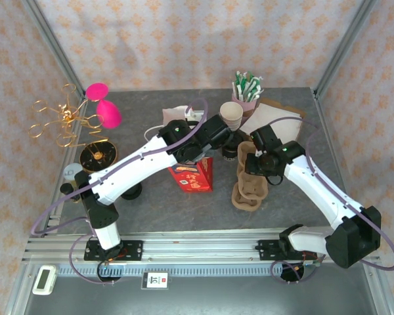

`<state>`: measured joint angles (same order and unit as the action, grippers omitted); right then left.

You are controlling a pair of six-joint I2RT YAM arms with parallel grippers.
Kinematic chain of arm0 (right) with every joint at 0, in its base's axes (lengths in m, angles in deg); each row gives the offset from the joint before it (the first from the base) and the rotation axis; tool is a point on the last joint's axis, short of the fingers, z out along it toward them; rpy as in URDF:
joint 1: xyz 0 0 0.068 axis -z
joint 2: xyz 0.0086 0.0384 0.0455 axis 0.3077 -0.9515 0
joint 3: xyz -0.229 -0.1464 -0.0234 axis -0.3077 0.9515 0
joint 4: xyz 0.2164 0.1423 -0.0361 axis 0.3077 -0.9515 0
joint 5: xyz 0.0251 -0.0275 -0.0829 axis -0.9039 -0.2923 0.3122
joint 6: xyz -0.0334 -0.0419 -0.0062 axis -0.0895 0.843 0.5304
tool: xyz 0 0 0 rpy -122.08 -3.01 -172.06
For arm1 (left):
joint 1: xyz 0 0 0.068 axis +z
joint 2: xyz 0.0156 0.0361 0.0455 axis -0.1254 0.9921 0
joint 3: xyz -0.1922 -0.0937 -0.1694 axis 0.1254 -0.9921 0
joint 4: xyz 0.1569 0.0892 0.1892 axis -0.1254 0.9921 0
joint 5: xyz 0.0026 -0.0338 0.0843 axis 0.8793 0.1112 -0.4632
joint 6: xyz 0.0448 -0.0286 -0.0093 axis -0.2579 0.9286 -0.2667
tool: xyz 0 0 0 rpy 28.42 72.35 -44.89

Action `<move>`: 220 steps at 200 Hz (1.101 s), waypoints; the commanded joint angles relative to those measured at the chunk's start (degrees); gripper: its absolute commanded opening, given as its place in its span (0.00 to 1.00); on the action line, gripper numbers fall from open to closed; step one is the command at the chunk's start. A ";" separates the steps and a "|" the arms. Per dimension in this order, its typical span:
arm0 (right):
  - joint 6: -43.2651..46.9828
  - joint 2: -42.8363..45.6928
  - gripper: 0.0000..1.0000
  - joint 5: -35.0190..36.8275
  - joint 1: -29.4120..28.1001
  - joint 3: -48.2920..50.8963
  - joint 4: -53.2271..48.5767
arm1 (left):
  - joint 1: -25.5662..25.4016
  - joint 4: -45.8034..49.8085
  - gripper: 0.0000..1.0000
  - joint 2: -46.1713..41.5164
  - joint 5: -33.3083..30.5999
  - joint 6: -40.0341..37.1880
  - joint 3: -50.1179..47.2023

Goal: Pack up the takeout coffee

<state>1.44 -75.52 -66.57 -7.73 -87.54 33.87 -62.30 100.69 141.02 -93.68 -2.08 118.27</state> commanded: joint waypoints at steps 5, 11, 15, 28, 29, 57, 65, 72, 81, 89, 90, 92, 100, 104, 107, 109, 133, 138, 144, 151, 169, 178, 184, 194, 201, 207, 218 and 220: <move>0.19 0.58 0.28 0.74 0.51 0.95 0.62 | -0.46 2.10 0.05 2.07 -0.75 0.99 1.19; 0.09 0.56 0.27 0.59 0.58 1.04 0.62 | -0.52 2.29 0.06 2.63 -0.76 1.27 1.26; 0.08 0.63 0.27 0.51 0.60 1.18 0.65 | -0.55 2.20 0.07 2.89 -0.70 1.35 1.02; -0.09 0.71 0.27 0.32 0.67 1.64 1.01 | -0.61 0.86 0.17 3.71 0.25 0.75 1.00; -0.08 0.68 0.27 0.31 0.68 1.66 1.01 | -0.58 0.74 0.17 3.82 0.39 0.66 1.17; -0.02 0.21 0.27 -0.73 0.68 1.61 0.60 | -0.55 -2.15 0.37 4.81 2.45 -1.81 4.13; -0.24 0.41 0.27 -0.25 0.77 1.45 0.33 | -0.56 -2.58 0.40 4.64 3.34 -2.27 4.89; -0.59 0.69 0.27 0.10 0.74 1.34 -0.02 | -0.59 -3.08 0.42 4.23 4.00 -2.42 5.43; -1.14 1.01 0.27 0.22 0.74 1.01 -0.47 | -0.56 -4.26 0.44 3.25 4.98 -2.63 5.47; -1.57 1.00 0.27 -0.01 0.78 0.53 -1.05 | -0.46 -5.16 0.46 2.21 6.02 -2.76 5.54; -1.61 1.00 0.27 -0.03 0.78 0.44 -1.16 | -0.46 -5.26 0.47 2.06 6.09 -2.73 5.55; -1.71 1.00 0.27 -0.11 0.78 0.31 -1.34 | -0.50 -5.44 0.48 1.79 6.30 -2.74 5.55; -2.33 0.78 0.27 -0.13 0.72 -0.31 -2.15 | -0.31 -6.31 0.51 0.66 7.23 -2.78 5.51; -2.65 0.55 0.27 -0.15 0.77 -0.64 -2.62 | 0.03 -6.57 0.52 0.20 7.90 -2.78 5.74; -2.95 0.33 0.27 -0.20 0.77 -0.84 -3.05 | 0.18 -6.63 0.52 -0.10 8.25 -2.78 6.10; -3.06 0.15 0.27 -0.35 0.78 -1.16 -3.35 | 0.32 -6.62 0.53 -0.22 8.48 -2.78 6.31; -4.82 -1.12 0.27 -2.37 0.75 -3.09 -5.70 | 2.50 -5.99 0.54 -2.68 10.42 -3.20 8.90; -5.33 -1.19 0.27 -2.85 0.74 -3.21 -6.04 | 3.30 -5.57 0.54 -3.21 11.11 -3.21 9.45; -6.06 -1.20 0.27 -3.17 0.75 -3.50 -6.61 | 4.40 -4.92 0.55 -3.93 11.78 -3.19 10.07; -6.60 -1.14 0.27 -3.36 0.77 -3.61 -7.27 | 5.45 -4.45 0.55 -4.85 11.97 -3.44 9.93; -7.93 -1.30 0.27 -3.66 0.77 -3.89 -8.48 | 9.84 -2.02 0.56 -7.34 13.08 -3.44 8.44; -8.27 -1.84 0.27 -4.03 0.74 -4.47 -9.20 | 12.15 -0.83 0.56 -8.31 14.16 -4.20 7.69; -8.41 -2.21 0.27 -4.29 0.75 -5.03 -9.75 | 13.13 -0.64 0.57 -8.89 14.16 -4.93 6.79; -8.14 -2.56 0.27 -4.33 0.73 -6.05 -9.96 | 14.46 -1.17 0.60 -9.97 14.28 -6.21 4.23; -7.97 -2.73 0.27 -3.49 0.74 -6.74 -9.92 | 15.20 -2.00 0.63 -10.38 14.68 -7.71 1.98; -7.35 -3.04 0.27 -2.91 0.73 -7.50 -10.05 | 15.57 -2.87 0.64 -10.57 14.50 -9.08 0.33; -5.93 -3.68 0.27 -1.97 0.77 -8.40 -10.27 | 15.82 -4.21 0.67 -10.38 13.79 -11.52 -1.79; -5.71 -3.84 0.27 -1.69 0.77 -8.49 -10.38 | 15.87 -4.50 0.67 -10.28 14.00 -11.95 -2.06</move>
<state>-5.29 -78.47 -70.48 -7.36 -92.72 25.74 -46.62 96.32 129.46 -80.82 -7.83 120.74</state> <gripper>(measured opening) 0.272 0.654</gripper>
